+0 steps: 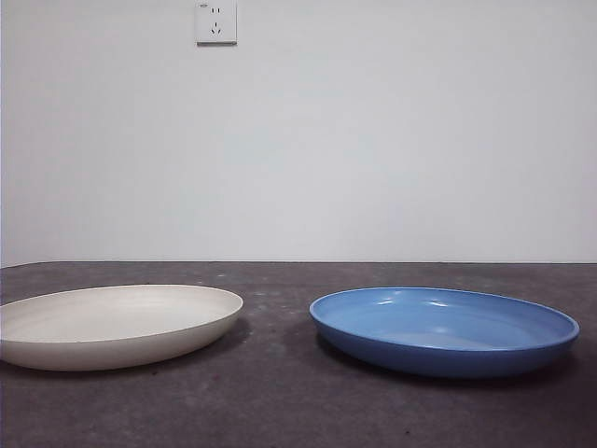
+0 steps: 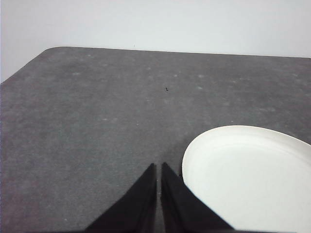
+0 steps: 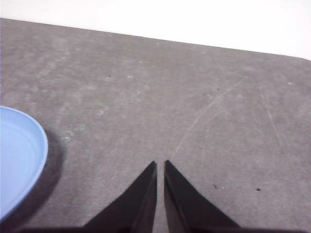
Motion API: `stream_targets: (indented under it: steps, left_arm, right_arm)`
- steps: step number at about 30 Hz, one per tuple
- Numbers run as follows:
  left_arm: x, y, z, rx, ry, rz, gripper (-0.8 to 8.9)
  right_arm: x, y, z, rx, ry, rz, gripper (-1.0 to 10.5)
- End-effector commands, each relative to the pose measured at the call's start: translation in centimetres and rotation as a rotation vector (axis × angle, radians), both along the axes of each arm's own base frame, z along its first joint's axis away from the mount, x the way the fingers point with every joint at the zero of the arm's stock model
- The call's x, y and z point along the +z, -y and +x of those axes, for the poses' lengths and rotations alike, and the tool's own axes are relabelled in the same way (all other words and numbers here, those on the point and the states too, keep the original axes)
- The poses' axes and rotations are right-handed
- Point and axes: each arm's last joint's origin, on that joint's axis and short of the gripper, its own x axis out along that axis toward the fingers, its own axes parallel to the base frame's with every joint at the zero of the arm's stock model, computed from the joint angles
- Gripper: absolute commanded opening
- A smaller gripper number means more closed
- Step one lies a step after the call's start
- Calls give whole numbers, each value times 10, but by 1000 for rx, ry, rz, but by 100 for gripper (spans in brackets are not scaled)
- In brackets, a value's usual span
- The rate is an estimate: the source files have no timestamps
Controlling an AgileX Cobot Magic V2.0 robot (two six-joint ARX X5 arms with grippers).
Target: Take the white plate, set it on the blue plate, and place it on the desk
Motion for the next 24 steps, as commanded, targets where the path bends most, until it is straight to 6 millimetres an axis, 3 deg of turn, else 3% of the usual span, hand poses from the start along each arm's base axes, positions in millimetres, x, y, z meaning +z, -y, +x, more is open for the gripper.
stream_targets:
  steps: [1,7,12,24]
  left_arm:
    - [-7,0,1,5,-25,-19,19]
    - [-6,1,1,-11,-23,-84,16]
    - [7,2,-1,-18,12,-174,16]
    - [55,10,3,-99,3,-330,16]
  right_arm:
    - [-2,-1,0,29,6,52,23]
    - [-1,-3,0,64,2,220,11]
    - [5,-4,0,86,19,378,11]
    - [58,-11,-8,205,108,606,10]
